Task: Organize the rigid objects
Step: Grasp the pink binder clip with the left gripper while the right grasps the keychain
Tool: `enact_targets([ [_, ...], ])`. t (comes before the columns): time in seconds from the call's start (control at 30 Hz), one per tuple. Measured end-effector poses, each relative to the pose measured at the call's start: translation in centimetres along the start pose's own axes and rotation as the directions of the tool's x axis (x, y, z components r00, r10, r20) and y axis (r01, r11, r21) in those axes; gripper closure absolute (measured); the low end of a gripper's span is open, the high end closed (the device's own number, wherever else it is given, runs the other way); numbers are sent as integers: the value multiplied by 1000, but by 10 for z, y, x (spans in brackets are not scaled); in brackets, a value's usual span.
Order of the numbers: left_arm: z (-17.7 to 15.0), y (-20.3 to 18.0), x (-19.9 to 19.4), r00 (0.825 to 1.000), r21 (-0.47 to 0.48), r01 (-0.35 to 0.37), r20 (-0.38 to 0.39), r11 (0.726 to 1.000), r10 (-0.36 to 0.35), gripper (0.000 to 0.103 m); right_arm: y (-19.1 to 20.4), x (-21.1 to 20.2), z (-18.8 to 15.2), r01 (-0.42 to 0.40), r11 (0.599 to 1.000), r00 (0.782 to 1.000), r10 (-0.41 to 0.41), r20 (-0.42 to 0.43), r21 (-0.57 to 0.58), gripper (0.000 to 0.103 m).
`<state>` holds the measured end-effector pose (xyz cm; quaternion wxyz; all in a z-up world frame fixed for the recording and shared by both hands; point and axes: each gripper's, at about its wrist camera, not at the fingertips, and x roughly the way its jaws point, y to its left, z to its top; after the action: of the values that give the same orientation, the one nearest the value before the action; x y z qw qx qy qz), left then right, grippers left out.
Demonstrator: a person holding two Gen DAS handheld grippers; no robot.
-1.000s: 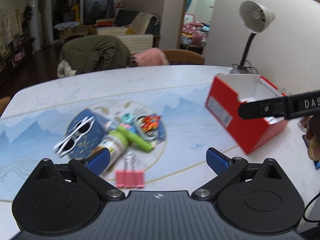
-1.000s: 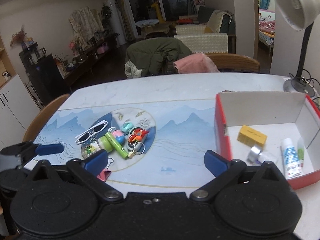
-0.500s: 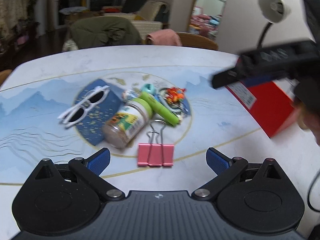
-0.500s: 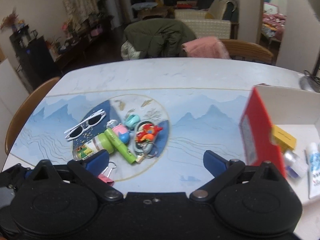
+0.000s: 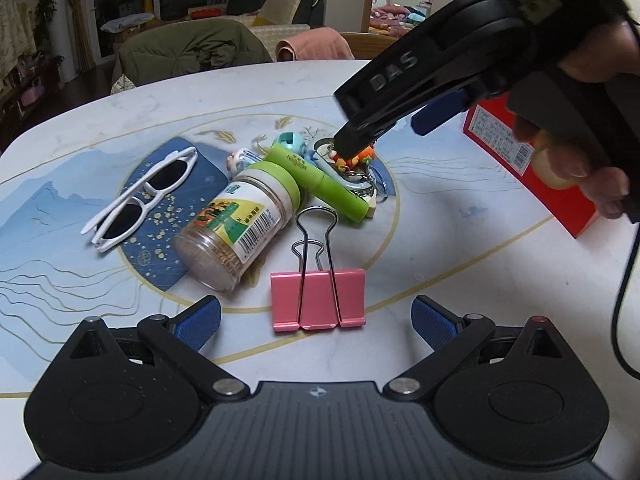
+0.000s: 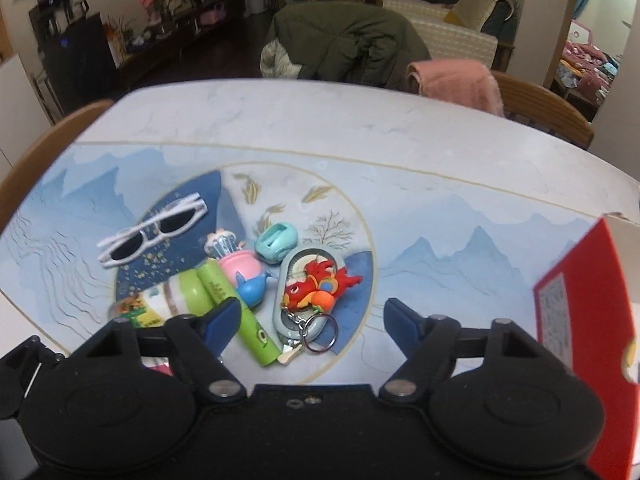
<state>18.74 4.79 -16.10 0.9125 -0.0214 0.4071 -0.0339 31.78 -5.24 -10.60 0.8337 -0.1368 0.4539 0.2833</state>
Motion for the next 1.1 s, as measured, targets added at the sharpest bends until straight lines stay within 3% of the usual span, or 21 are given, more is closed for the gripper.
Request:
enact_targets([
  [0.2, -3, -5, 6, 1000, 10, -14, 11, 1000, 14, 2, -4, 23, 4, 18, 1000, 999, -18, -29, -5, 32],
  [0.37, -3, -9, 9, 999, 31, -34, 19, 999, 33, 9, -3, 34, 7, 8, 1000, 999, -8, -39, -21, 40],
  [0.57, -3, -10, 7, 997, 31, -68, 31, 997, 67, 21, -2, 40, 7, -8, 999, 999, 7, -39, -31, 46],
  [0.67, -2, -9, 6, 997, 26, -74, 36, 997, 74, 30, 0, 41, 7, -30, 999, 999, 28, -41, -31, 55],
  [0.83, -1, -8, 4, 997, 20, -69, 42, 997, 68, 50, 3, 40, 8, -29, 999, 999, 28, -34, -38, 62],
  [1.1, -1, -5, -2, 997, -5, -65, 34, 998, 65, 54, -3, 30, 4, -30, 1000, 999, 30, -18, -3, 63],
])
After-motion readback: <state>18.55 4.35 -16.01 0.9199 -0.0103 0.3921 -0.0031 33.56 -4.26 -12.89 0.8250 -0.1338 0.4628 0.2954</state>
